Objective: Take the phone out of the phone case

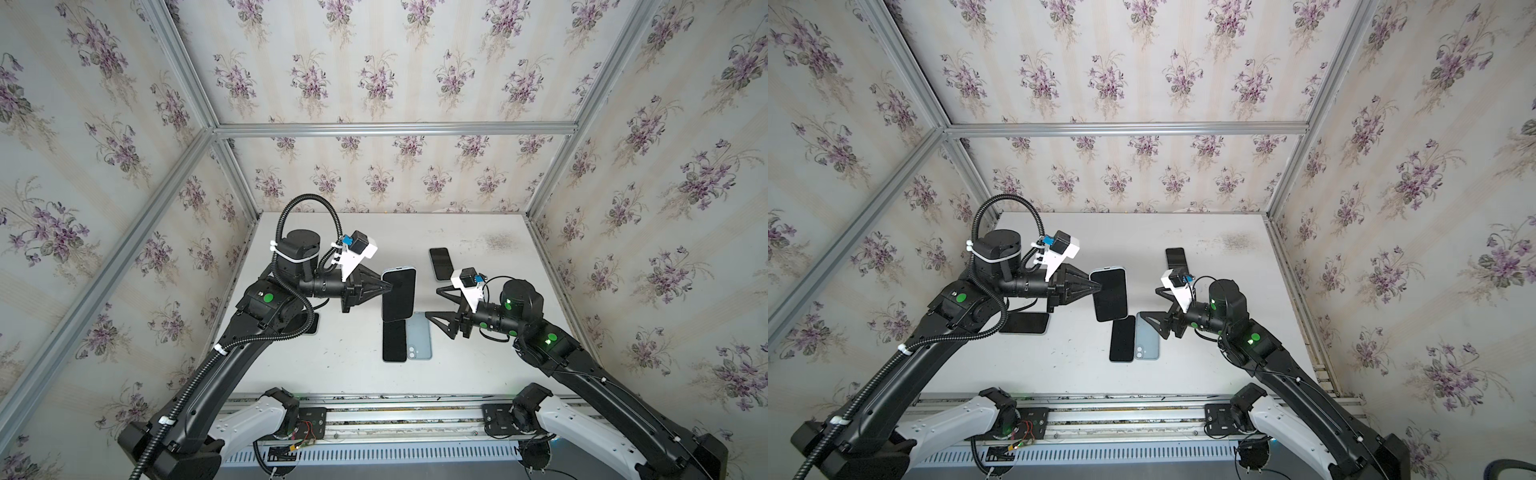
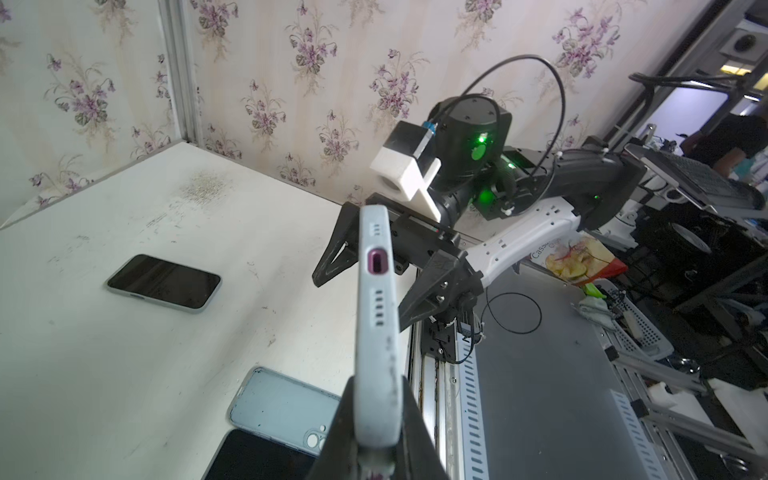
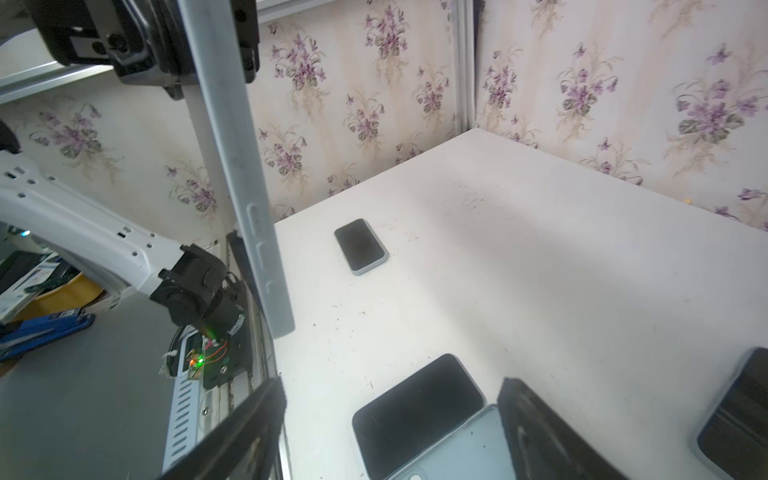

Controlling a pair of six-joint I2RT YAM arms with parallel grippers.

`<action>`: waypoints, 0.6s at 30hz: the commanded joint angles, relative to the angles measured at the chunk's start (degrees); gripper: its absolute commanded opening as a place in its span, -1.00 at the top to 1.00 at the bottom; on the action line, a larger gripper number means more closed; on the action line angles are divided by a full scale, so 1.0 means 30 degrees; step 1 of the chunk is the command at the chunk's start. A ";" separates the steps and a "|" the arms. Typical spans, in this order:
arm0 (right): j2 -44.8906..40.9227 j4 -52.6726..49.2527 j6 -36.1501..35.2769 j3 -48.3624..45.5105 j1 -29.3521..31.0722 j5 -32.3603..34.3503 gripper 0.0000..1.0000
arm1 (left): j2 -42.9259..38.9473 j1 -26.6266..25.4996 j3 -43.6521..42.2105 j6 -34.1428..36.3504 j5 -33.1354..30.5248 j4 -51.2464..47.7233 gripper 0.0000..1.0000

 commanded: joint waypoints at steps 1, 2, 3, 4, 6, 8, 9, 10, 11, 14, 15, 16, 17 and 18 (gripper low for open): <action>0.0555 -0.0484 -0.1827 0.0649 -0.0006 -0.2786 -0.54 | -0.0238 0.0038 0.0392 0.2264 0.1691 0.0272 1.00; 0.0756 -0.0557 -0.2157 0.0692 -0.0005 -0.3328 -0.47 | -0.0254 0.0038 0.0480 0.2376 0.1830 0.0290 1.00; 0.0909 -0.0577 -0.2415 0.0706 0.0026 -0.3885 -0.40 | -0.0204 0.0038 0.0549 0.2451 0.2032 0.0287 1.00; 0.1013 -0.0494 -0.2538 0.0694 0.0054 -0.4287 -0.35 | -0.0163 0.0038 0.0601 0.2477 0.2079 0.0279 1.00; 0.1097 -0.0167 -0.2749 0.0593 0.0232 -0.5053 -0.28 | -0.0162 0.0038 0.0533 0.2718 0.2209 0.0283 1.00; 0.1111 0.0259 -0.2854 0.0476 0.0395 -0.5479 -0.24 | -0.0136 0.0038 0.0391 0.2896 0.2355 0.0277 1.00; 0.1183 0.0452 -0.2913 0.0460 0.0475 -0.5610 -0.21 | -0.0108 0.0038 0.0362 0.2916 0.2408 0.0282 1.00; 0.1250 0.0591 -0.2897 0.0460 0.0539 -0.5721 -0.18 | -0.0102 0.0038 0.0354 0.2921 0.2416 0.0289 1.00; 0.1365 0.0711 -0.2915 0.0460 0.0623 -0.5873 -0.17 | -0.0130 0.0038 0.0353 0.2938 0.2378 0.0289 1.00; 0.1702 0.1151 -0.2886 0.0390 0.0900 -0.6140 -0.11 | -0.0250 0.0038 0.0382 0.2949 0.2477 0.0273 1.00; 0.1846 0.1277 -0.2900 0.0387 0.1053 -0.6179 -0.10 | -0.0239 0.0038 0.0382 0.2956 0.2502 0.0292 1.00; 0.1963 0.1365 -0.2937 0.0423 0.1154 -0.6172 -0.08 | -0.0229 0.0038 0.0354 0.2950 0.2531 0.0294 1.00; 0.2115 0.1429 -0.2970 0.0485 0.1266 -0.6072 -0.05 | -0.0254 0.0038 0.0324 0.2949 0.2560 0.0267 1.00; 0.2262 0.1431 -0.3001 0.0573 0.1347 -0.5955 -0.02 | -0.0254 0.0038 0.0267 0.2979 0.2582 0.0285 1.00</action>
